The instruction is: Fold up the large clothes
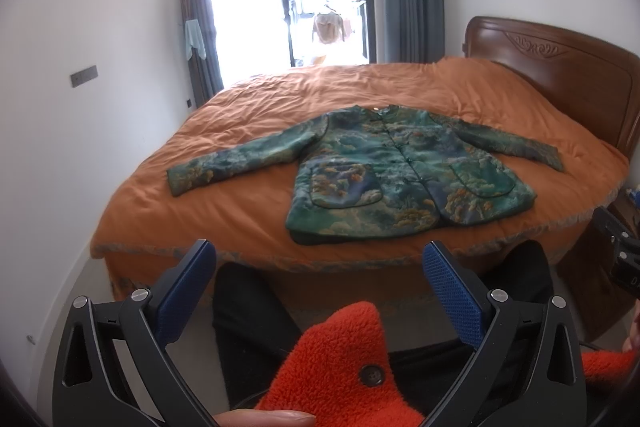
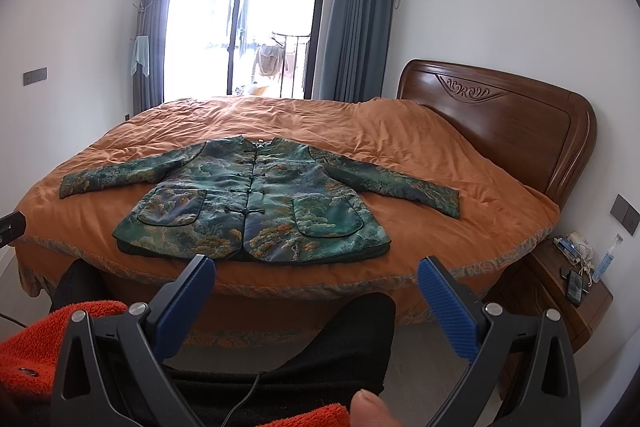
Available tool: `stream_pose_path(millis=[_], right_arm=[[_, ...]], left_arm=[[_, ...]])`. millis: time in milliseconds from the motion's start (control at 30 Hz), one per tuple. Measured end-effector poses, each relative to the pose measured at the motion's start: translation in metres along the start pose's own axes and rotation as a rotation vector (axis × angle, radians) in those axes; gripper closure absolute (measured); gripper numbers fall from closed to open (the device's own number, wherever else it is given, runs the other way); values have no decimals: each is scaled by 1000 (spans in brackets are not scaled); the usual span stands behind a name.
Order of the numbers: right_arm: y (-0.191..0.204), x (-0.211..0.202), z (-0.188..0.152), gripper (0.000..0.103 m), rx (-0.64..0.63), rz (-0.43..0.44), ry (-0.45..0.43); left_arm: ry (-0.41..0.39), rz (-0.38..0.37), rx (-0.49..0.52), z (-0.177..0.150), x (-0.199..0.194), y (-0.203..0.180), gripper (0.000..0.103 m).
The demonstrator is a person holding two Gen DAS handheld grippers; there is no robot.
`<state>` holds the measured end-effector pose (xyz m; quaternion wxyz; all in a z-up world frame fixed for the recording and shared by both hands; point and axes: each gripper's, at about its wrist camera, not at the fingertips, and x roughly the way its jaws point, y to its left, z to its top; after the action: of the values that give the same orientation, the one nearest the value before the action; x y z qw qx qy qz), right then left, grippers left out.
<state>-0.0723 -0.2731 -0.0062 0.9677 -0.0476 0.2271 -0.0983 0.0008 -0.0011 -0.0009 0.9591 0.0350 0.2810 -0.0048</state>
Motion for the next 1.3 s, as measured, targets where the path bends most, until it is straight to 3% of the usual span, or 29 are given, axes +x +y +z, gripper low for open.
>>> stream_pose_path(millis=[1300], right_arm=[[5,1,1,0,-4,4,6]], left_arm=[[-1,3,2,0,-1,0,0]])
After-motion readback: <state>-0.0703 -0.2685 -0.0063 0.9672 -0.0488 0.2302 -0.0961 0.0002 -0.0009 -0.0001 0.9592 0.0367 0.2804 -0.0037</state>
